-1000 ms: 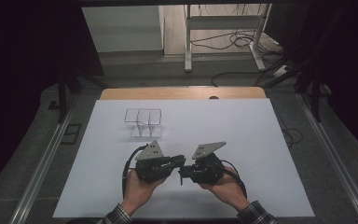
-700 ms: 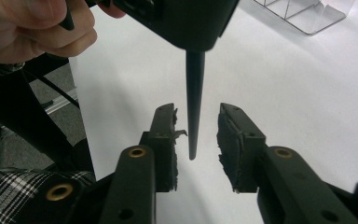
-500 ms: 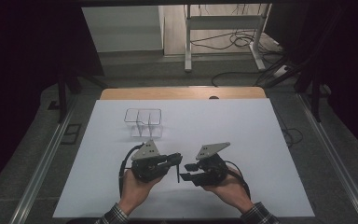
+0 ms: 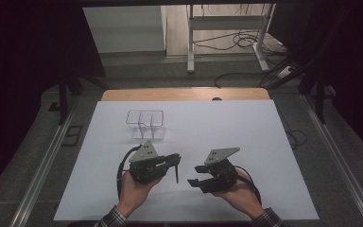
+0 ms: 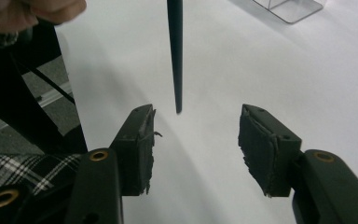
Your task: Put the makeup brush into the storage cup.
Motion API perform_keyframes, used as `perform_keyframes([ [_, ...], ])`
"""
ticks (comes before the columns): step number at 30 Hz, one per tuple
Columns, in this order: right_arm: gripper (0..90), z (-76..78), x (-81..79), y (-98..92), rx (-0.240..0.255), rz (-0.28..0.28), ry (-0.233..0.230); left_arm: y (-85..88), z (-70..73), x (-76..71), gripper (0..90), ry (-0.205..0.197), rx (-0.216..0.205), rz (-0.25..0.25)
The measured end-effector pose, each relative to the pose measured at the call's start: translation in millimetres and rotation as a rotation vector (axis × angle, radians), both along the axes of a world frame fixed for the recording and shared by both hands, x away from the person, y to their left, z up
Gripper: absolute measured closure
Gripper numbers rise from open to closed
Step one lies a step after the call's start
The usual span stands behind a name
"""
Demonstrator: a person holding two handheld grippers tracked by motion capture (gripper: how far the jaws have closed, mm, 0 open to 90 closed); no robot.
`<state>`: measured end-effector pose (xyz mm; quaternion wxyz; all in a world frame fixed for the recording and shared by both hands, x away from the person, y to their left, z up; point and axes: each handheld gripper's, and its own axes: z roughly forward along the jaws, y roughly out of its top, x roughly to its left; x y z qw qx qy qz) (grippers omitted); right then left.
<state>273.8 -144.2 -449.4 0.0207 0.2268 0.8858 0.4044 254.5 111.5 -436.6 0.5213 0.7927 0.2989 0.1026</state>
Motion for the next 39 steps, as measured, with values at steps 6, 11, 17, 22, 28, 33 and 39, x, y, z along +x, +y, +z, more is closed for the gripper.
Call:
perform_keyframes([
  [6,40.4,1.4,-4.0,-7.0,-0.02,-0.012,-0.039,5.8,1.6,0.2,84.0,-0.009,0.004,0.013],
  [11,35.7,0.7,-6.1,-11.2,-0.035,-0.02,-0.072,10.3,2.6,0.7,84.0,-0.008,0.0,0.019],
  [17,31.4,-0.6,-10.7,-17.4,-0.049,-0.028,-0.102,17.7,2.9,2.4,84.0,-0.006,-0.005,0.038],
  [22,26.8,0.4,-15.1,-23.2,-0.057,-0.029,-0.127,20.7,4.8,2.9,83.9,-0.01,0.001,0.043],
  [28,23.0,-0.7,-16.9,-32.9,-0.051,-0.061,-0.128,23.0,6.4,3.4,83.9,-0.016,0.014,0.05],
  [33,20.7,-0.2,-18.5,-41.4,-0.046,-0.086,-0.119,28.6,6.8,6.1,83.9,-0.015,0.014,0.07],
  [39,16.4,1.1,-18.9,-49.6,-0.032,-0.122,-0.109,35.8,8.0,9.1,83.9,-0.013,0.012,0.093],
])
